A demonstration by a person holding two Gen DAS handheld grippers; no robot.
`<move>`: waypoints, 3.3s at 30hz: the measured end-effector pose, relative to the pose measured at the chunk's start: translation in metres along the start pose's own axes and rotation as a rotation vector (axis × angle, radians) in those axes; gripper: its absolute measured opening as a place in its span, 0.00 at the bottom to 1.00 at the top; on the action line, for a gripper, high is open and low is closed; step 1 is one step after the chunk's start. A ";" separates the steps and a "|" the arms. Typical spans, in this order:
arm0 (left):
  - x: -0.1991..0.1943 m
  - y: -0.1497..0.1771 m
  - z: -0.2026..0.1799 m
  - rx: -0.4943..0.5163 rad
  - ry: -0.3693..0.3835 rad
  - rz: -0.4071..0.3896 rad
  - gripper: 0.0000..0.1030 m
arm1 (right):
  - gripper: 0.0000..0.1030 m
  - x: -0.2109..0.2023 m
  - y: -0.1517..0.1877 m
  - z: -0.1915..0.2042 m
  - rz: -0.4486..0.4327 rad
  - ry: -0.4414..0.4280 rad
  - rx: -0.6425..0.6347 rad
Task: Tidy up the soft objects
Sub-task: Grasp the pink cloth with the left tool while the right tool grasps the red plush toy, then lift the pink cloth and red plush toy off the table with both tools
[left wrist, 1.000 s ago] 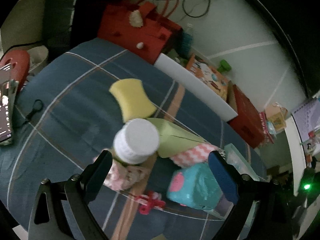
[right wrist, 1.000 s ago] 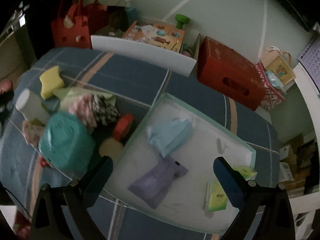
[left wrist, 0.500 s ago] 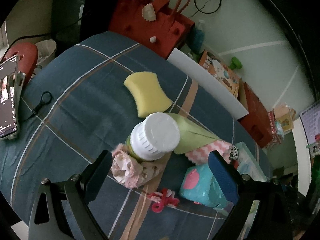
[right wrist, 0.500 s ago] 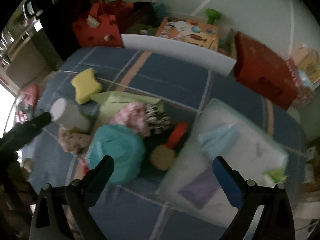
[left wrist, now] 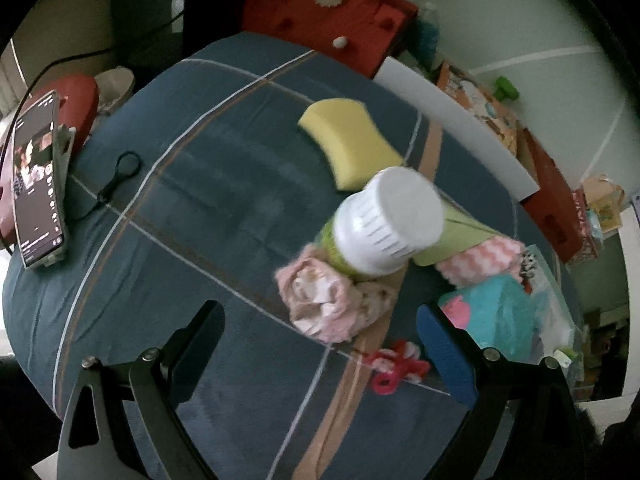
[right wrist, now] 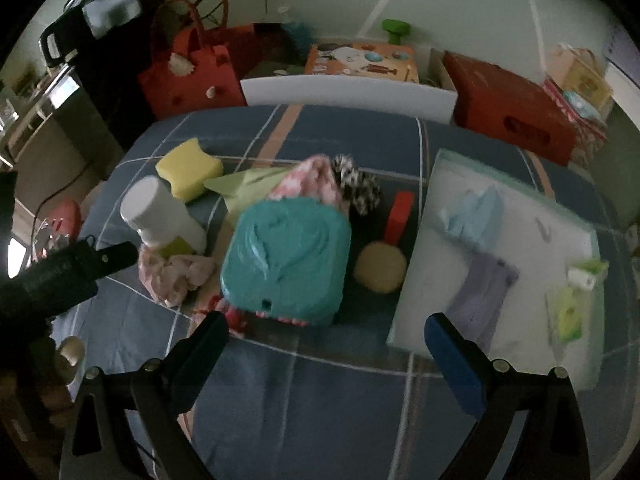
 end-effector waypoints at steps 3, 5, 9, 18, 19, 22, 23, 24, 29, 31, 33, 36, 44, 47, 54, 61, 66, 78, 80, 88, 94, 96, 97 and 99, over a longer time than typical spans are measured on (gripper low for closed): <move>0.005 0.000 0.001 -0.004 -0.012 0.010 0.94 | 0.91 0.022 0.013 0.009 0.031 -0.034 0.006; 0.008 0.002 -0.001 0.002 0.004 0.027 0.94 | 0.87 0.034 0.020 0.018 0.049 -0.029 -0.023; 0.014 0.002 -0.005 0.002 0.024 0.051 0.94 | 0.87 0.047 0.025 0.030 0.042 -0.014 -0.069; 0.043 0.007 -0.010 -0.012 0.029 0.150 0.94 | 0.85 0.073 0.027 0.043 0.034 -0.013 -0.089; 0.045 0.006 -0.009 -0.014 0.021 0.150 0.94 | 0.85 0.077 0.028 0.045 0.037 -0.021 -0.091; 0.050 0.004 -0.005 -0.025 -0.004 0.154 0.94 | 0.84 0.085 0.029 0.048 0.042 -0.028 -0.100; 0.051 0.003 -0.004 -0.029 -0.007 0.158 0.94 | 0.84 0.087 0.028 0.049 0.042 -0.024 -0.105; 0.053 0.003 -0.003 -0.033 -0.008 0.161 0.94 | 0.84 0.089 0.028 0.050 0.043 -0.022 -0.110; 0.058 0.000 0.002 -0.037 -0.018 0.168 0.94 | 0.83 0.097 0.030 0.056 0.042 -0.029 -0.116; 0.061 0.000 0.000 -0.032 -0.021 0.169 0.93 | 0.82 0.099 0.028 0.055 0.039 -0.027 -0.115; 0.062 -0.001 -0.003 -0.029 -0.021 0.169 0.93 | 0.82 0.099 0.028 0.055 0.036 -0.042 -0.109; 0.066 -0.005 -0.007 -0.023 -0.018 0.167 0.91 | 0.82 0.101 0.028 0.057 0.036 -0.040 -0.117; 0.072 -0.006 -0.020 0.001 0.013 0.181 0.63 | 0.68 0.104 0.028 0.058 0.032 -0.052 -0.123; 0.074 -0.006 -0.026 0.027 0.012 0.183 0.59 | 0.61 0.104 0.027 0.058 0.030 -0.056 -0.124; 0.079 -0.004 -0.044 0.069 -0.011 0.176 0.45 | 0.46 0.102 0.027 0.060 0.019 -0.080 -0.131; 0.076 -0.001 -0.055 0.082 0.003 0.165 0.30 | 0.45 0.098 0.028 0.059 0.014 -0.102 -0.122; 0.074 -0.002 -0.056 0.082 0.008 0.158 0.25 | 0.45 0.094 0.029 0.056 0.013 -0.114 -0.113; 0.063 0.002 -0.047 0.089 0.015 0.140 0.19 | 0.45 0.085 0.029 0.055 0.001 -0.148 -0.092; 0.061 0.002 -0.046 0.090 0.017 0.139 0.18 | 0.45 0.083 0.029 0.055 -0.001 -0.155 -0.089; 0.055 0.004 -0.050 0.104 0.016 0.123 0.17 | 0.45 0.070 0.029 0.053 -0.021 -0.177 -0.072; 0.046 0.007 -0.052 0.109 0.019 0.103 0.17 | 0.45 0.062 0.030 0.052 -0.030 -0.180 -0.067; 0.043 0.008 -0.053 0.110 0.026 0.098 0.17 | 0.45 0.060 0.030 0.051 -0.032 -0.181 -0.063; 0.041 0.009 -0.052 0.113 0.027 0.094 0.17 | 0.45 0.058 0.030 0.051 -0.034 -0.183 -0.062; 0.036 0.010 -0.053 0.119 0.028 0.084 0.17 | 0.45 0.054 0.031 0.049 -0.039 -0.185 -0.062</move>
Point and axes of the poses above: each gripper's, at about its wrist camera, not at the fingertips, and x roughly the way its jaws point, z to its left, y to its underside, the point moved 5 cm from there along x, roughly the way its jaws point, and after that the axes turned 12 degrees about -y, right-handed, at the moved point
